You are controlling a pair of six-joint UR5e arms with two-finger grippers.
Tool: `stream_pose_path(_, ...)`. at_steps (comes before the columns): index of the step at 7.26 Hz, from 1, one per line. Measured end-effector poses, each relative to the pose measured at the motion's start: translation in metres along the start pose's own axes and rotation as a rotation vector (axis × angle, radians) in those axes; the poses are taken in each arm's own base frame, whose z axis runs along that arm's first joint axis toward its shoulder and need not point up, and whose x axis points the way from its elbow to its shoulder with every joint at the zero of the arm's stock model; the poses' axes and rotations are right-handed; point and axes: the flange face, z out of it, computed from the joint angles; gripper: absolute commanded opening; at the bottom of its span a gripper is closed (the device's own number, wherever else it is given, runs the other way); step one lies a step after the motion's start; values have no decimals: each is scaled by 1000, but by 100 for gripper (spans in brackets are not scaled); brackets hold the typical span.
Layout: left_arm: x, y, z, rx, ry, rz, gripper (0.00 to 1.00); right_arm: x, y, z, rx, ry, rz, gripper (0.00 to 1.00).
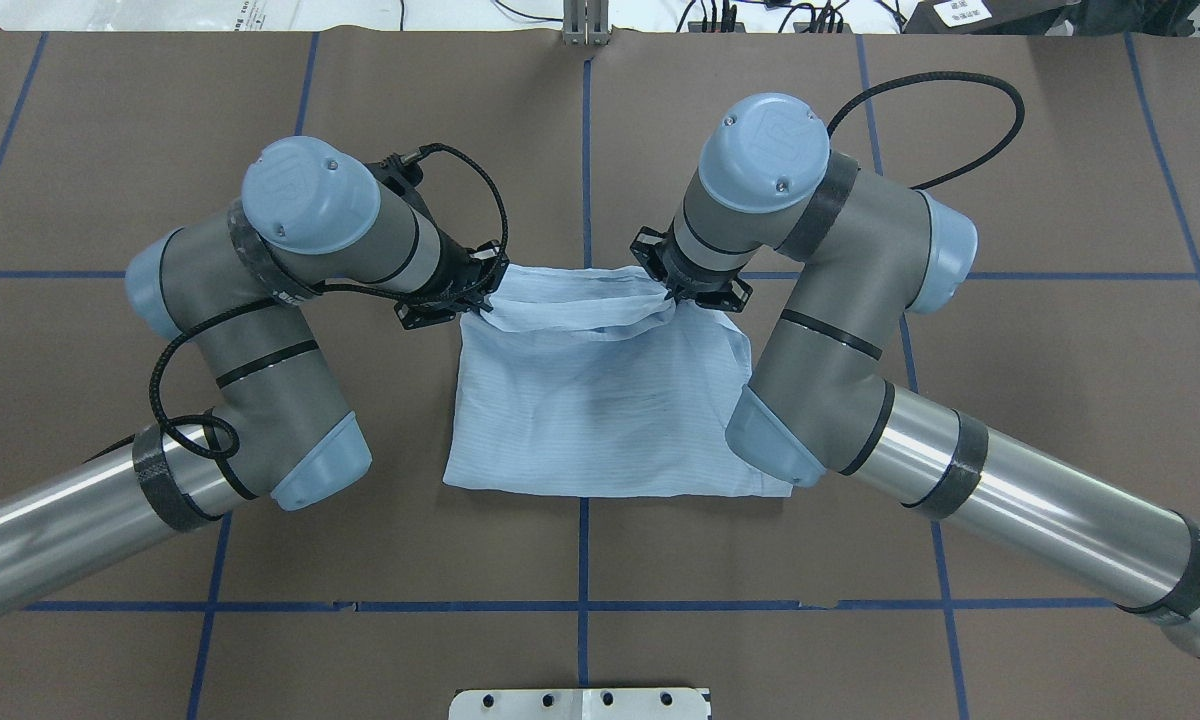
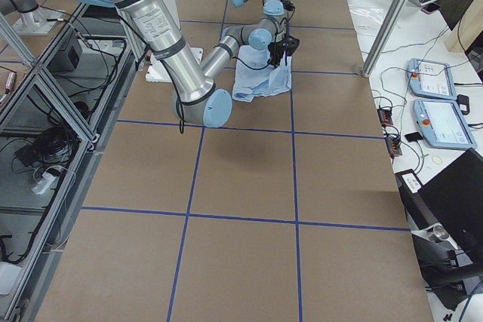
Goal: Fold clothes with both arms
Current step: 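Lift the near edge and fold it away from the robot with both grippers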
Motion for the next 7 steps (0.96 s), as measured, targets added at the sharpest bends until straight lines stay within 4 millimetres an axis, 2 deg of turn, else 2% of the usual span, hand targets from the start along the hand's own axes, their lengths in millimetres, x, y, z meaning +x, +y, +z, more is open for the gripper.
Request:
stream_pose_path(3, 11, -3, 5, 1, 14, 3, 0, -6, -7, 9, 0, -1, -3, 0)
stream_pose_path(7, 9, -8, 10, 5, 11, -1, 0, -7, -11, 16, 1, 5, -3, 0)
